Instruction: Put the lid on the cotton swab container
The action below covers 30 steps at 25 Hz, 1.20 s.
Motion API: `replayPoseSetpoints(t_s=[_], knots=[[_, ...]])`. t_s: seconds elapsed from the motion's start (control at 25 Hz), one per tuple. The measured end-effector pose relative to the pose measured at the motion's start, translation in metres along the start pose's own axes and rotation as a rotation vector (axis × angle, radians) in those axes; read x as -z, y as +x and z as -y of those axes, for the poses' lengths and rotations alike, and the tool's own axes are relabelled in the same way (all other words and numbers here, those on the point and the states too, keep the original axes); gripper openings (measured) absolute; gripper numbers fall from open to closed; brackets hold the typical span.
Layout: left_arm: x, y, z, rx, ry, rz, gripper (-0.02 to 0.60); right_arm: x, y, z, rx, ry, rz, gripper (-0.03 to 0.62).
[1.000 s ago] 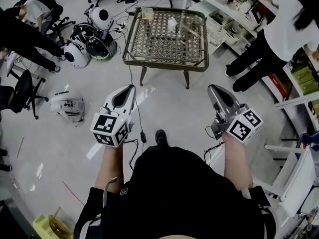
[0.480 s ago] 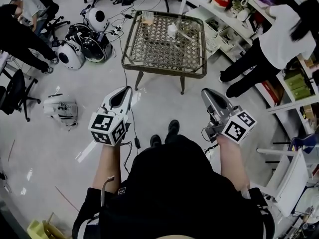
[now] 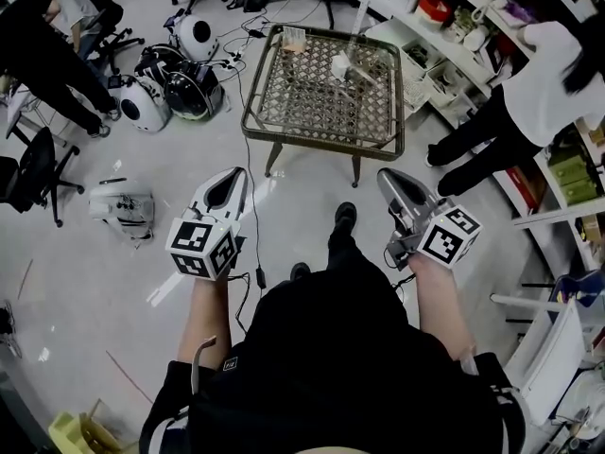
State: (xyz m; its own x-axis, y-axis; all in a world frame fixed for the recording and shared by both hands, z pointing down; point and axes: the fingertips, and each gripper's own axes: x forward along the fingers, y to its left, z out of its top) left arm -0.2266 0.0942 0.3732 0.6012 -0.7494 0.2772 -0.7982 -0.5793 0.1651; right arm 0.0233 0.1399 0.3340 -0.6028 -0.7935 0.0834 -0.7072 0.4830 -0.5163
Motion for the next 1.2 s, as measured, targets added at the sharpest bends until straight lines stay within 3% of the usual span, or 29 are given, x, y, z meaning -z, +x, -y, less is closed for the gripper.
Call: replayPoseSetpoints(t_s=[0.24, 0.6, 1.2], knots=[[-0.004, 0.027, -0.012, -0.021, -0.008, -0.025, 0.015, -0.01, 0.024, 0.025, -0.023, 0.025, -0.013, 0.011], [-0.024, 0.107, -0.011, -0.032, 0.012, -0.063, 0.015, -0.029, 0.055, 0.105, -0.033, 0.096, -0.025, 0.011], [-0.092, 0.255, 0.012, -0.08, 0.053, -0.051, 0.015, -0.114, 0.08, 0.252, -0.06, 0.137, -0.001, 0.011]])
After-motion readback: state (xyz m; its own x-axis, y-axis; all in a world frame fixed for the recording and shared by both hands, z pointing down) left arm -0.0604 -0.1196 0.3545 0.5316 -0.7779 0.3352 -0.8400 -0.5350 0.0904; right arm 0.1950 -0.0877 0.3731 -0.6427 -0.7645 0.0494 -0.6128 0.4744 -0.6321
